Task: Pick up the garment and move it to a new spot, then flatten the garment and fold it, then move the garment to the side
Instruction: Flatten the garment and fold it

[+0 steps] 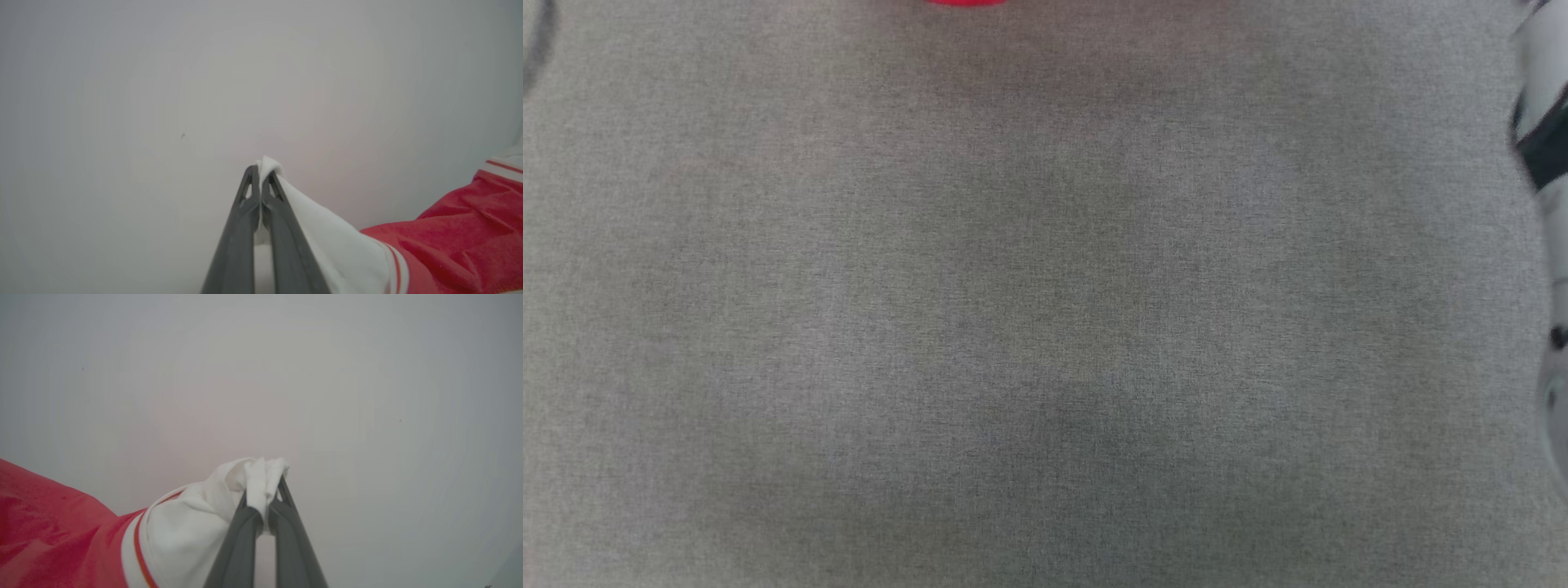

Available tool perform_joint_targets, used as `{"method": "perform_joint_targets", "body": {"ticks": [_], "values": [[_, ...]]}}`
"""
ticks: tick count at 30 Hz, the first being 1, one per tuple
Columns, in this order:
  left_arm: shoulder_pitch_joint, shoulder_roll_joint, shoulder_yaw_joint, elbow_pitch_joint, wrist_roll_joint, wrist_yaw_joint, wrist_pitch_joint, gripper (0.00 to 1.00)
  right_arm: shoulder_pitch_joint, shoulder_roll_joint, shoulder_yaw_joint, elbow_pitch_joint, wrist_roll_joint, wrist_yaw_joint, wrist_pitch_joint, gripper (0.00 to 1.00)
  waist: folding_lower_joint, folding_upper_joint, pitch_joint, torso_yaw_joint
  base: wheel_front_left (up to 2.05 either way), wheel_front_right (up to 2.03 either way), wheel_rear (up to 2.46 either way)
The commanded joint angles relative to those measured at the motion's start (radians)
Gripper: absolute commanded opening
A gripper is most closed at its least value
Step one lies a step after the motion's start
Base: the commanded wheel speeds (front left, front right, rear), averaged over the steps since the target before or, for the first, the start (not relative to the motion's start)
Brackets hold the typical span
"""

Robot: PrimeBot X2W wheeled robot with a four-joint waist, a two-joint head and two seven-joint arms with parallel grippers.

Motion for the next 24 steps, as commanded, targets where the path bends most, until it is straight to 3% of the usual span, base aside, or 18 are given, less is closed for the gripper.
{"method": "perform_joint_targets", "body": {"ticks": [1, 7, 13, 24], "values": [[0.048, 0.009, -0.026, 0.02, -0.025, 0.001, -0.016, 0.0, 0.04, -0.005, 0.018, 0.038, 0.03, 0.0, 0.012, 0.0, 0.0, 0.0, 0.003, 0.001, 0.0, 0.0, 0.0], [0.161, 0.013, -0.071, 0.071, -0.108, 0.001, 0.013, 0.0, 0.123, -0.006, 0.084, 0.089, 0.126, 0.0, 0.066, 0.0, 0.0, 0.0, -0.003, 0.002, 0.0, 0.0, 0.0], [0.287, 0.017, -0.113, 0.101, -0.173, 0.001, 0.098, 0.0, 0.246, -0.034, 0.168, 0.071, 0.282, 0.0, 0.205, 0.0, 0.0, 0.0, -0.027, 0.0, 0.0, 0.0, 0.0], [0.556, 0.085, -0.136, -0.004, -0.317, 0.01, 0.327, 0.0, 0.532, -0.158, 0.28, -0.178, 0.53, 0.0, 0.485, 0.0, 0.0, 0.0, -0.088, -0.001, 0.0, 0.0, 0.0]]}}
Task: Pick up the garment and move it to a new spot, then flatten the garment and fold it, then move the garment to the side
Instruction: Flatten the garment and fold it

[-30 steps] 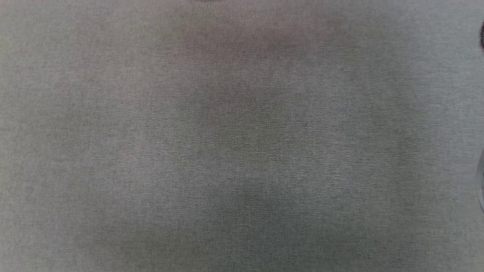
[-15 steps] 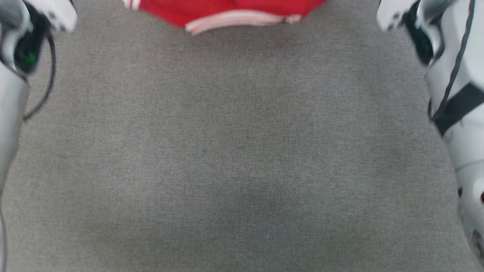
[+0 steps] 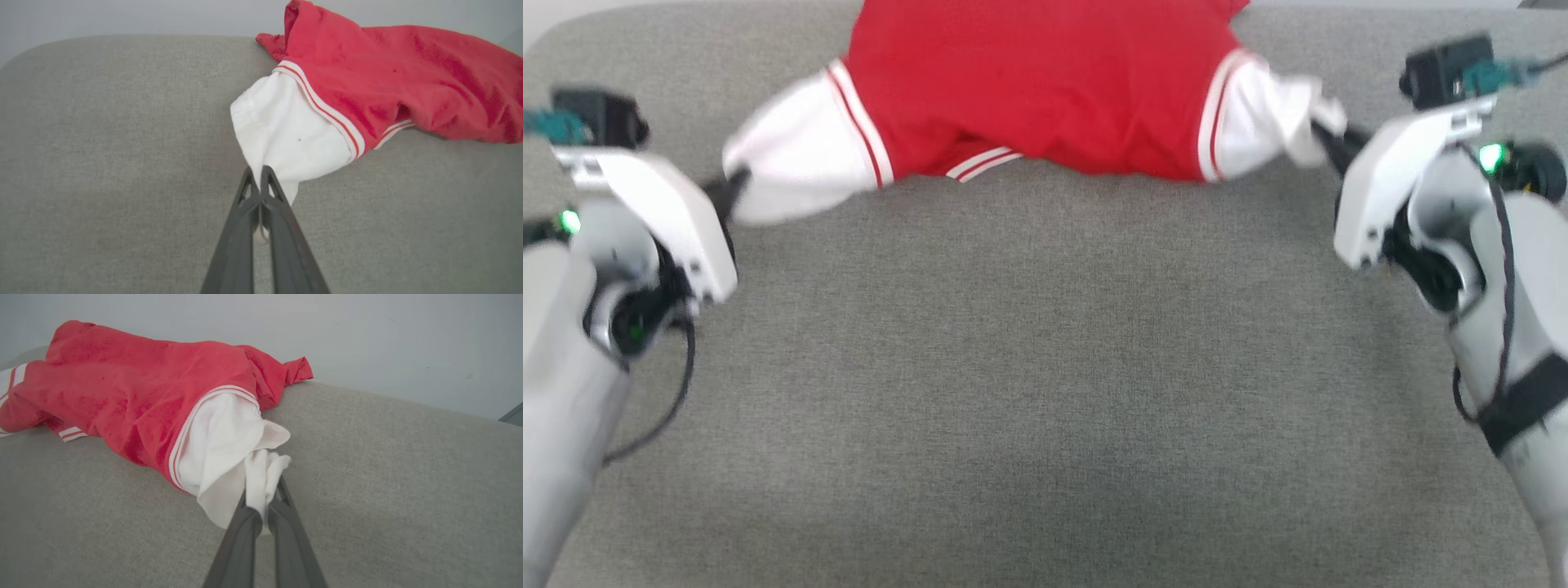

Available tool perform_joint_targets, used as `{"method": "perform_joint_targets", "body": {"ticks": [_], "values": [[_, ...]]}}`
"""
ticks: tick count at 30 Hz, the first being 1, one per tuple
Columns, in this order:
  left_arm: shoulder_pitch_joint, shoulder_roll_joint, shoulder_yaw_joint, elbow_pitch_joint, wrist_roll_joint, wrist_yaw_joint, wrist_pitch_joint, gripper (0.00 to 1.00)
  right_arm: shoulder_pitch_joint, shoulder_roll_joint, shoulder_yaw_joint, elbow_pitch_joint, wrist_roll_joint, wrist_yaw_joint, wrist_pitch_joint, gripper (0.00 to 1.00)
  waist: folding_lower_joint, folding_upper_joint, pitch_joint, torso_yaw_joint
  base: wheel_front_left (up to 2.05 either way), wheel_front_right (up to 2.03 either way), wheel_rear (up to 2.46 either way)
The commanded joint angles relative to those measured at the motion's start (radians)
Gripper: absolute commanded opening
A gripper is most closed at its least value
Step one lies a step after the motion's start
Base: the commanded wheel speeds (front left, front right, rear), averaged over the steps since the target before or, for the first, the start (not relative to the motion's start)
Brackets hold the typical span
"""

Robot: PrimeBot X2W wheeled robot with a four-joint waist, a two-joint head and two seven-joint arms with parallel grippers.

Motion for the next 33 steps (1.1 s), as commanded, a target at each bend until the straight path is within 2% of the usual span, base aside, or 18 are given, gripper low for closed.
{"method": "perform_joint_targets", "body": {"ticks": [1, 5, 8, 18, 22, 23, 29, 33], "values": [[0.04, 0.017, 0.0, -0.026, -0.015, 0.012, 0.02, 0.0, 0.039, -0.013, 0.003, -0.033, 0.02, 0.0, 0.028, 0.0, 0.0, 0.0, -0.011, 0.001, 0.0, 0.0, 0.0], [0.147, 0.063, 0.009, -0.156, -0.055, 0.06, 0.07, 0.0, 0.14, -0.061, -0.009, -0.149, 0.068, 0.0, 0.135, 0.0, 0.0, 0.0, -0.03, 0.006, 0.0, 0.0, 0.0], [0.229, 0.108, 0.018, -0.277, -0.083, 0.115, 0.102, 0.0, 0.218, -0.095, -0.021, -0.243, 0.091, 0.0, 0.223, 0.0, 0.0, 0.0, -0.043, 0.013, 0.0, 0.0, 0.0], [0.535, 0.283, 0.061, -0.713, -0.169, 0.347, 0.167, 0.0, 0.49, -0.168, -0.111, -0.57, 0.172, 0.0, 0.54, 0.0, 0.0, 0.0, -0.081, 0.022, 0.0, 0.0, 0.0], [0.646, 0.343, 0.075, -0.85, -0.203, 0.429, 0.176, 0.0, 0.595, -0.17, -0.172, -0.698, 0.191, 0.0, 0.662, 0.0, 0.0, 0.0, -0.092, 0.024, 0.0, 0.0, 0.0], [0.646, 0.343, 0.075, -0.85, -0.203, 0.429, 0.176, 0.0, 0.595, -0.17, -0.172, -0.698, 0.191, 0.0, 0.662, 0.0, 0.0, 0.0, -0.092, 0.024, 0.0, 0.0, 0.0], [0.794, 0.411, 0.08, -1.011, -0.244, 0.539, 0.19, 0.0, 0.75, -0.153, -0.262, -0.856, 0.207, 0.0, 0.857, 0.0, 0.0, 0.0, -0.106, 0.027, 0.0, 0.0, 0.0], [0.869, 0.446, 0.079, -1.096, -0.267, 0.596, 0.199, 0.0, 0.847, -0.134, -0.324, -0.951, 0.194, 0.0, 0.967, 0.0, 0.0, 0.0, -0.105, 0.034, 0.0, 0.0, 0.0]]}}
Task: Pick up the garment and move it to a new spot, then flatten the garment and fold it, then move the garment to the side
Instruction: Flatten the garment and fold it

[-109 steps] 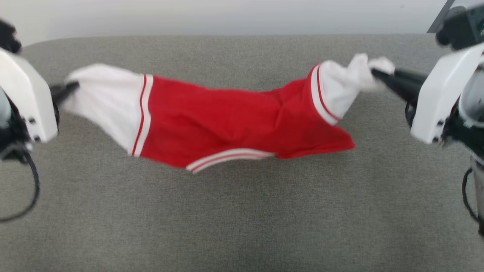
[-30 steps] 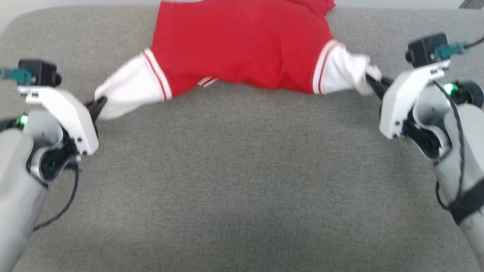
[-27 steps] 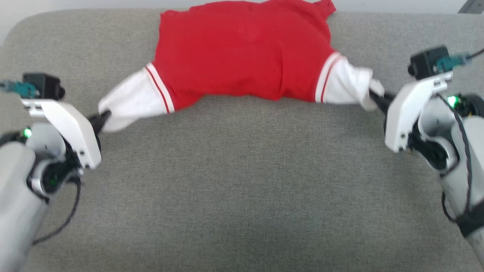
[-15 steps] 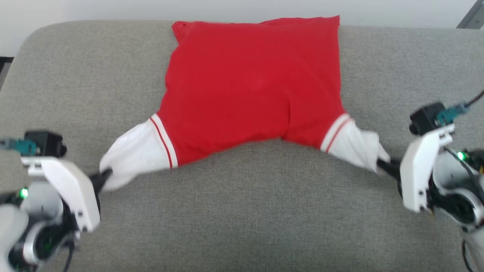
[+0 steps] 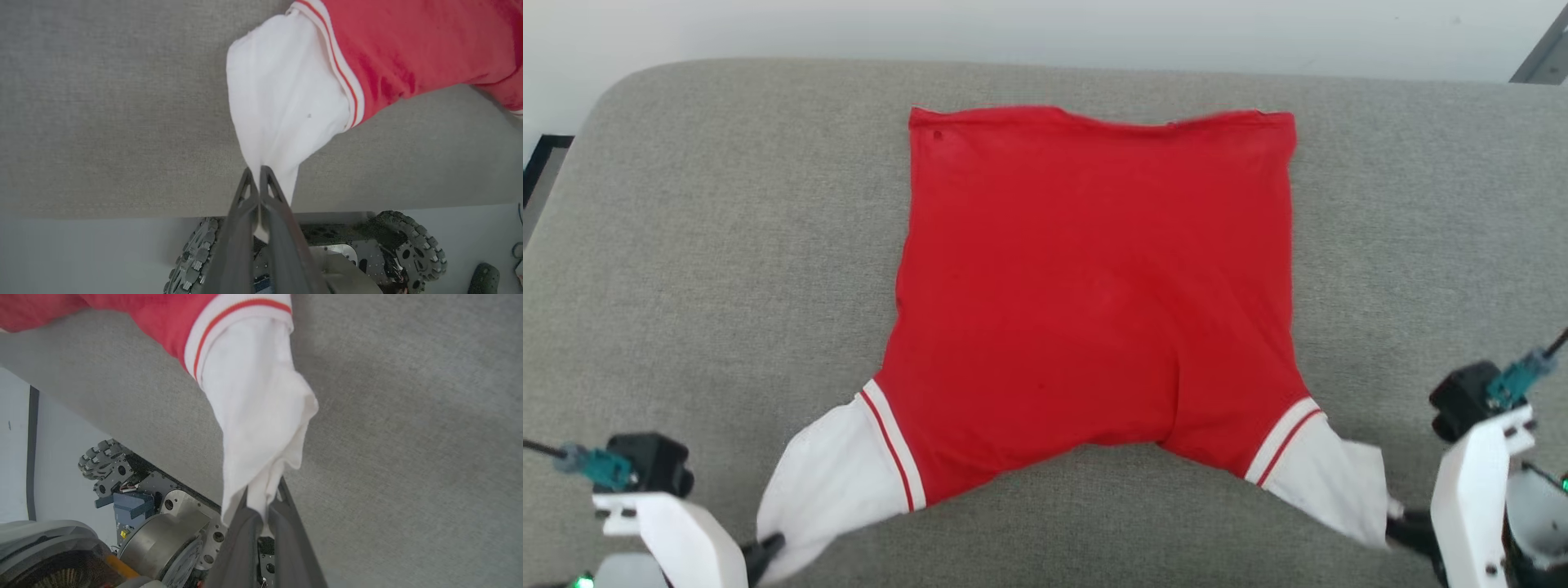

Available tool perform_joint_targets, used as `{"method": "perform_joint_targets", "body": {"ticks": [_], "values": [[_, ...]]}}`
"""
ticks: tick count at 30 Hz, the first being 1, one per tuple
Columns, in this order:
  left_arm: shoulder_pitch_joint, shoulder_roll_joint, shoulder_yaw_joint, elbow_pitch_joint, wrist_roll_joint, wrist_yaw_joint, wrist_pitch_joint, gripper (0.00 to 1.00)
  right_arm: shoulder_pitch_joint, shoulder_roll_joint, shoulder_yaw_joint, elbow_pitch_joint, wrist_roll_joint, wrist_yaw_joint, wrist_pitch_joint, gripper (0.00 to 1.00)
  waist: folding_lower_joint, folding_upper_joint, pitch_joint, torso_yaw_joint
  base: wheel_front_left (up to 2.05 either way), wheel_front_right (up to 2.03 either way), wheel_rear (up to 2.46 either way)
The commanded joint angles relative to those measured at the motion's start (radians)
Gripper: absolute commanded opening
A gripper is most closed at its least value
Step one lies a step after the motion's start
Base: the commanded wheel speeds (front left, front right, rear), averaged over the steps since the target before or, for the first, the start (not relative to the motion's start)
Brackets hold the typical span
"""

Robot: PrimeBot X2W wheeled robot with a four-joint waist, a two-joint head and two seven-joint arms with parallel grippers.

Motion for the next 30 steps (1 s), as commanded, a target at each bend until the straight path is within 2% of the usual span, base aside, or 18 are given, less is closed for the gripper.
{"method": "perform_joint_targets", "body": {"ticks": [1, 4, 7, 11, 16, 17, 18, 19, 20, 23, 30], "values": [[0.014, 0.002, 0.001, -0.007, -0.008, 0.007, 0.004, 0.0, 0.012, 0.015, -0.004, -0.011, 0.003, 0.0, 0.01, 0.0, 0.0, -0.0001, 0.003, 0.002, 0.0, 0.0, 0.0], [0.055, 0.016, -0.009, -0.031, -0.026, 0.035, 0.015, 0.0, 0.067, 0.042, -0.043, -0.063, -0.011, 0.0, 0.055, 0.0, 0.0, -0.0001, 0.014, 0.007, 0.0, 0.0, 0.0], [0.08, 0.007, -0.02, -0.035, -0.032, 0.044, 0.02, 0.0, 0.098, 0.067, -0.055, -0.093, -0.033, 0.0, 0.057, 0.0, 0.0, -0.0001, 0.03, 0.01, 0.0, 0.0, 0.0], [0.067, -0.034, -0.036, -0.002, -0.034, 0.018, 0.01, 0.0, 0.105, 0.084, -0.032, -0.077, -0.081, 0.0, 0.013, 0.0, 0.0, -0.0001, 0.053, 0.012, 0.0, 0.0, 0.0], [0.01, -0.092, -0.054, 0.062, -0.002, -0.037, -0.003, 0.0, 0.061, 0.07, 0.036, 0.009, -0.155, 0.0, -0.114, 0.0, 0.0, -0.0001, 0.072, 0.01, 0.0, 0.0, 0.0], [-0.002, -0.102, -0.055, 0.075, 0.002, -0.048, -0.009, 0.0, 0.055, 0.063, 0.056, 0.03, -0.166, 0.0, -0.138, 0.04, 0.0, -0.0001, 0.074, 0.009, 0.0, 0.0, 0.0], [-0.014, -0.115, -0.053, 0.085, 0.001, -0.057, -0.017, 0.0, 0.046, 0.059, 0.07, 0.05, -0.182, 0.0, -0.166, 0.29, 0.0, -0.0001, 0.077, 0.007, 0.0, 0.0, 0.0], [-0.032, -0.13, -0.054, 0.108, 0.013, -0.076, -0.029, 0.0, 0.023, 0.065, 0.091, 0.087, -0.194, 0.0, -0.215, 0.95, 0.0, -0.0001, 0.083, 0.004, 0.0, 0.0, 0.0], [-0.041, -0.136, -0.055, 0.117, 0.017, -0.085, -0.034, 0.0, 0.017, 0.066, 0.097, 0.1, -0.199, 0.0, -0.228, 1.0, 0.0, -0.0001, 0.086, 0.004, 0.0, 0.0, 0.0], [-0.058, -0.151, -0.049, 0.137, 0.024, -0.105, -0.052, 0.0, -0.003, 0.051, 0.109, 0.095, -0.207, 0.0, -0.242, 1.0, 0.0, -0.0001, 0.092, 0.002, 0.0, 0.0, 0.0], [-0.075, -0.158, -0.029, 0.149, 0.031, -0.127, -0.084, 0.0, -0.047, 0.035, 0.072, -0.027, -0.216, 0.0, -0.224, 1.0, 0.0, -0.0001, 0.104, -0.002, 0.0, 0.0, 0.0]]}}
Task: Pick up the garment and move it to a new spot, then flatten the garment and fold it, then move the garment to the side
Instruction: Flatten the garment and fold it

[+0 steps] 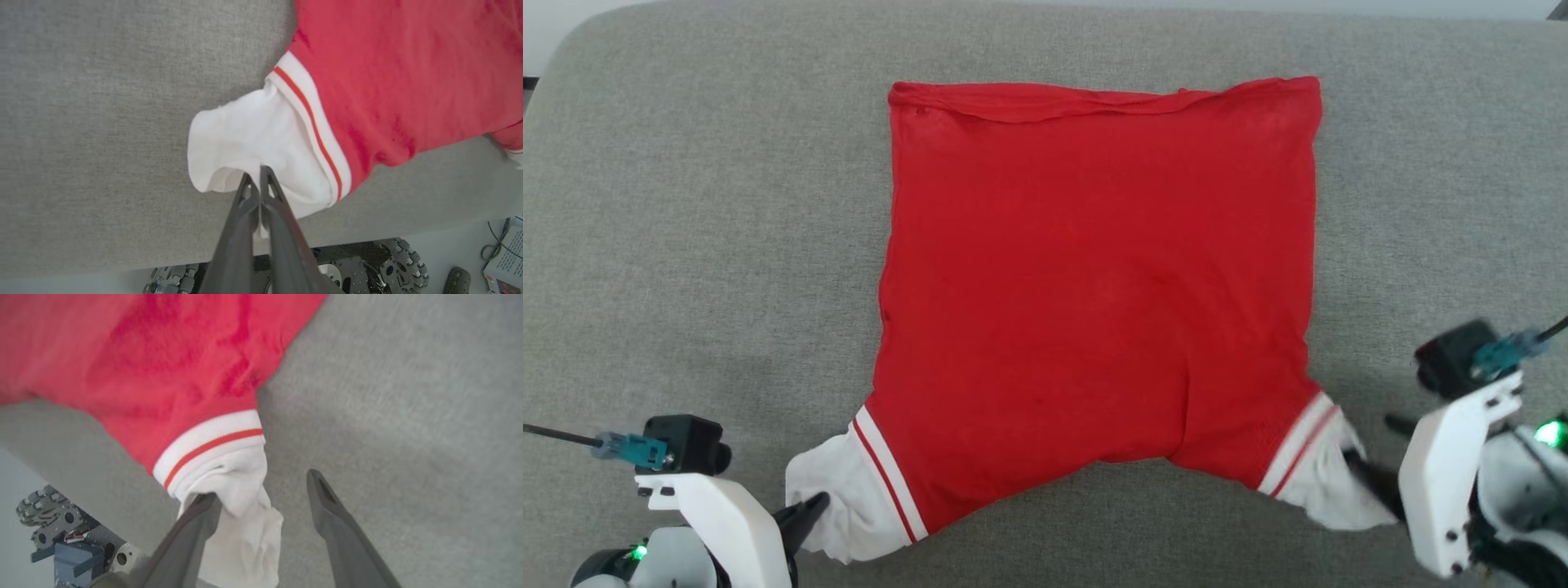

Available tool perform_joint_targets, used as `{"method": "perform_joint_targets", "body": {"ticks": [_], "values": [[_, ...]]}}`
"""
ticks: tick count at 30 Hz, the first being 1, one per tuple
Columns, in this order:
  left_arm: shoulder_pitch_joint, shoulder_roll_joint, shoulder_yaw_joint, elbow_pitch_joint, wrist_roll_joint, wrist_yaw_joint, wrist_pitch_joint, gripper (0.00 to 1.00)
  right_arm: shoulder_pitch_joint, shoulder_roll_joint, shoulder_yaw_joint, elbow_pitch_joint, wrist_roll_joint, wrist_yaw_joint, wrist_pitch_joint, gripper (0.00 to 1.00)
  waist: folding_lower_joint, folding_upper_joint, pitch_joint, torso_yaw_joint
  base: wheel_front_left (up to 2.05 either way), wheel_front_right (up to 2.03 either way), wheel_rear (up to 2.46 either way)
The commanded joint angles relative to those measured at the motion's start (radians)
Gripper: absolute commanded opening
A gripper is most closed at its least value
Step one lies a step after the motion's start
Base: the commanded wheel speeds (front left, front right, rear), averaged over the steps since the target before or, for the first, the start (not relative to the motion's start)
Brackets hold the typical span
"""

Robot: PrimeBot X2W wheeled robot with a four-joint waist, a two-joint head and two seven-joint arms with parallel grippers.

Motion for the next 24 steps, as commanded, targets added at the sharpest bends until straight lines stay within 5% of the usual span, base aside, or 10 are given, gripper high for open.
{"method": "perform_joint_targets", "body": {"ticks": [1, 11, 24], "values": [[-0.017, 0.001, 0.008, 0.001, 0.007, -0.006, -0.008, 0.0, -0.034, 0.014, -0.02, -0.038, -0.012, 0.0, 0.001, 1.0, 0.0, -0.0001, 0.005, 0.0, 0.0, 0.0, 0.0], [-0.063, -0.009, 0.011, -0.011, 0.032, -0.026, -0.013, 0.0, -0.273, 0.091, -0.083, -0.031, -0.105, 0.0, -0.102, 1.0, 0.0, -0.0001, 0.05, 0.022, 0.0, 0.0, 0.0], [-0.183, -0.064, -0.023, 0.021, 0.073, -0.081, 0.012, 0.0, -0.716, 0.147, -0.123, 0.494, -0.279, 0.0, -0.285, 1.0, 0.0, -0.0001, 0.127, 0.098, 0.0, 0.0, 0.0]]}}
